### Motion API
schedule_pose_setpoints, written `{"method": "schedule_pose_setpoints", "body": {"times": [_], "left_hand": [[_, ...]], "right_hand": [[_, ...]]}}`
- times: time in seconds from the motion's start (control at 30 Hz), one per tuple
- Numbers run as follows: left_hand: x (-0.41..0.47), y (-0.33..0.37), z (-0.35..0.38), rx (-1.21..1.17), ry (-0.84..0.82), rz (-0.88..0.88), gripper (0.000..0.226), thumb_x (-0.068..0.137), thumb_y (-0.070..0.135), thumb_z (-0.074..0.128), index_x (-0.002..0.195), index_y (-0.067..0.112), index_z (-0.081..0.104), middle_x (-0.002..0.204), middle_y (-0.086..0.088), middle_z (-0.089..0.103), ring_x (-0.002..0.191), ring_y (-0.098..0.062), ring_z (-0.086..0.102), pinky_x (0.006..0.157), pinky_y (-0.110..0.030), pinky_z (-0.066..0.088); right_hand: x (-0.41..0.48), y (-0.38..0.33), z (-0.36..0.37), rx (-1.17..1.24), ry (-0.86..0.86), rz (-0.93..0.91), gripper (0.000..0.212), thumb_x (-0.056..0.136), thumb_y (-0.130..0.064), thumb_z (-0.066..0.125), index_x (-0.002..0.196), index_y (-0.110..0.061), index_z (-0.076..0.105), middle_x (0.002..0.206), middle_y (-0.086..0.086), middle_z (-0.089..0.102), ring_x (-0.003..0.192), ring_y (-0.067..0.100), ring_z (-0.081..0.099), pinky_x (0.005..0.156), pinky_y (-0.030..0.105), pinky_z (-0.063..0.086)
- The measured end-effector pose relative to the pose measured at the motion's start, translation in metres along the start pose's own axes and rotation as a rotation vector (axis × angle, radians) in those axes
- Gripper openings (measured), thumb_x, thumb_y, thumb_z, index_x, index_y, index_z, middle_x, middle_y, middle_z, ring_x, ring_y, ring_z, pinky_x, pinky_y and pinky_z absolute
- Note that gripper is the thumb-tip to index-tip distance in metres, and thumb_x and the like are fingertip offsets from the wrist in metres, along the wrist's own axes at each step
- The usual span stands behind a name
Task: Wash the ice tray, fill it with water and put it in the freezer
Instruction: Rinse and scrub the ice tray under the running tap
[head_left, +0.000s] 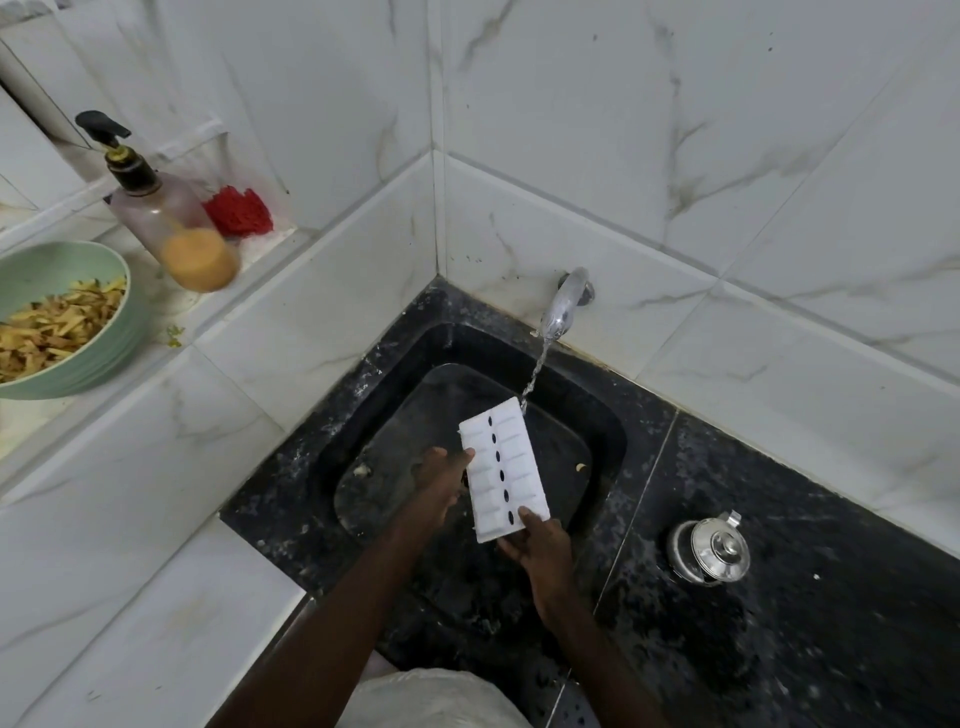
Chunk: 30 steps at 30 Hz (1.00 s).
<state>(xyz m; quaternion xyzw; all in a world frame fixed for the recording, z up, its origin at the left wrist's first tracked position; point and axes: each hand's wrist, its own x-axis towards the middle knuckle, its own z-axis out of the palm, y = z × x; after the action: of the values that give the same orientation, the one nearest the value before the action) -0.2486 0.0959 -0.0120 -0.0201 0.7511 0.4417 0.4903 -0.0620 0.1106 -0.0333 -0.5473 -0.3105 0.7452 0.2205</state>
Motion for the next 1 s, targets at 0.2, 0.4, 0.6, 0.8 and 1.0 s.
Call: {"method": "schedule_pose_setpoints", "body": {"times": [0.2, 0.4, 0.6, 0.8, 1.0], "left_hand": [[0.005, -0.028, 0.002, -0.121, -0.155, 0.075, 0.057, 0.089, 0.05, 0.075, 0.126, 0.008, 0.068, 0.114, -0.009, 0.078, 0.098, -0.027, 0.077, 0.081, -0.042, 0.064], [0.002, -0.031, 0.011, -0.311, -0.111, 0.143, 0.058, 0.08, 0.018, 0.089, 0.126, 0.008, 0.056, 0.116, -0.012, 0.076, 0.098, -0.032, 0.077, 0.083, -0.054, 0.063], [0.006, -0.024, 0.009, -0.415, -0.097, 0.169, 0.05, 0.083, 0.013, 0.086, 0.124, 0.01, 0.058, 0.114, -0.014, 0.077, 0.102, -0.039, 0.075, 0.088, -0.064, 0.059], [0.004, -0.019, 0.012, -0.432, -0.131, 0.207, 0.049, 0.082, 0.017, 0.086, 0.123, 0.01, 0.06, 0.117, -0.016, 0.076, 0.106, -0.043, 0.073, 0.091, -0.068, 0.056], [-0.001, -0.01, 0.014, -0.456, -0.126, 0.261, 0.06, 0.077, 0.028, 0.087, 0.128, 0.011, 0.06, 0.121, -0.013, 0.075, 0.109, -0.04, 0.073, 0.092, -0.066, 0.056]], "right_hand": [[0.0, -0.001, -0.008, 0.063, 0.004, 0.068, 0.073, 0.089, -0.028, 0.08, 0.145, 0.0, 0.041, 0.126, 0.016, 0.073, 0.116, 0.036, 0.071, 0.079, 0.041, 0.062], [0.0, -0.013, -0.007, -0.043, -0.08, 0.064, 0.051, 0.09, -0.028, 0.077, 0.133, -0.004, 0.065, 0.123, 0.014, 0.075, 0.123, 0.038, 0.066, 0.084, 0.039, 0.061], [0.005, -0.043, -0.004, -0.233, -0.078, -0.146, 0.049, 0.101, -0.03, 0.067, 0.147, -0.028, 0.052, 0.137, -0.005, 0.065, 0.122, 0.019, 0.067, 0.097, 0.043, 0.06], [0.014, -0.076, -0.003, -0.823, -0.128, -0.497, 0.041, 0.107, -0.041, 0.054, 0.146, -0.029, 0.058, 0.141, -0.018, 0.055, 0.129, -0.004, 0.051, 0.106, 0.008, 0.035], [0.041, -0.113, 0.009, -1.018, -0.244, -0.571, 0.046, 0.109, -0.045, 0.048, 0.148, -0.024, 0.058, 0.156, -0.01, 0.045, 0.142, 0.001, 0.04, 0.119, 0.02, 0.03]]}}
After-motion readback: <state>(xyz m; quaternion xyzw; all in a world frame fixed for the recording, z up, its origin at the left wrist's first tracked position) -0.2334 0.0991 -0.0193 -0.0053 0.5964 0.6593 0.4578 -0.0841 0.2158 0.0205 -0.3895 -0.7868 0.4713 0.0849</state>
